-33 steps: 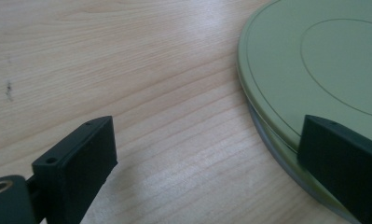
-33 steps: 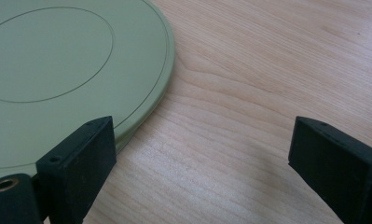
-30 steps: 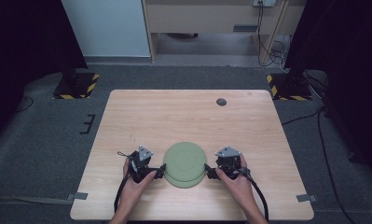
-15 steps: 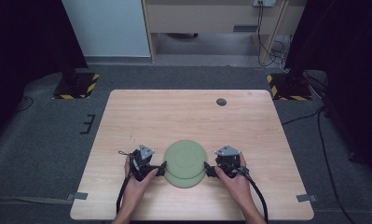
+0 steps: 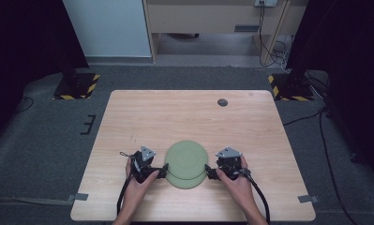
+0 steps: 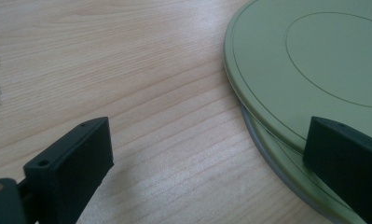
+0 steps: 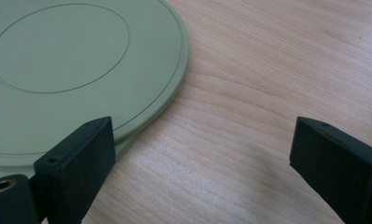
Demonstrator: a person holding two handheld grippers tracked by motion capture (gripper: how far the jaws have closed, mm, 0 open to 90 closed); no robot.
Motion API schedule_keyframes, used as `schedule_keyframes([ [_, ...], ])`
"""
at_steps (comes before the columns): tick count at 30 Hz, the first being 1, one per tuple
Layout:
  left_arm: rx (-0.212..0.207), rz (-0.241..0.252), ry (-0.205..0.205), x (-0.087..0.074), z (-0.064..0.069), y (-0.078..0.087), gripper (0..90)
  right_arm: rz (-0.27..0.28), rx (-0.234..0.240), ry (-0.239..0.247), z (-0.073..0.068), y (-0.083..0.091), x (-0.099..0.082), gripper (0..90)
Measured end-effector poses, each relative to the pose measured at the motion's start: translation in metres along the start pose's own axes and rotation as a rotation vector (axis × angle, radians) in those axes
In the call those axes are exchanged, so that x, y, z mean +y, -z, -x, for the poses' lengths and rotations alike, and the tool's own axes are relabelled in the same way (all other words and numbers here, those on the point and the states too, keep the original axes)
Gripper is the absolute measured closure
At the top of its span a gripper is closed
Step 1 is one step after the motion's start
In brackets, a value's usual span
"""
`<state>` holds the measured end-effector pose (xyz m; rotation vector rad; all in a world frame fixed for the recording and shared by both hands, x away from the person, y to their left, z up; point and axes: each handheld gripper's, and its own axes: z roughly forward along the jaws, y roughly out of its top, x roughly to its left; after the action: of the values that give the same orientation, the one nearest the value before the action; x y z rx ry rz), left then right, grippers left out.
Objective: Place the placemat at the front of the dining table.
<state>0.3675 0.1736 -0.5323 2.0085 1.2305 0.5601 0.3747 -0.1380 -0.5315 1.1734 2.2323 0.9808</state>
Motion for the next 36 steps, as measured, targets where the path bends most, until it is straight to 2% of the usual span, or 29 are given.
schedule_keyframes([
  [14,0.023,0.012,0.001,0.0012,-0.0005,-0.0008,2.2,0.036,-0.039,-0.012,-0.0010,-0.0057,0.0027,6.4],
  [23,0.024,0.013,0.001,0.0013,0.0002,-0.0008,1.8,0.036,-0.010,-0.006,-0.0031,-0.0002,0.0033,7.2],
  [30,0.026,0.014,0.002,0.0018,0.0000,-0.0017,1.3,0.030,-0.016,-0.003,-0.0046,-0.0034,0.0030,6.5],
  [36,0.032,0.017,0.013,0.0027,-0.0004,-0.0036,0.6,0.034,-0.016,-0.020,-0.0016,-0.0059,0.0029,4.9],
])
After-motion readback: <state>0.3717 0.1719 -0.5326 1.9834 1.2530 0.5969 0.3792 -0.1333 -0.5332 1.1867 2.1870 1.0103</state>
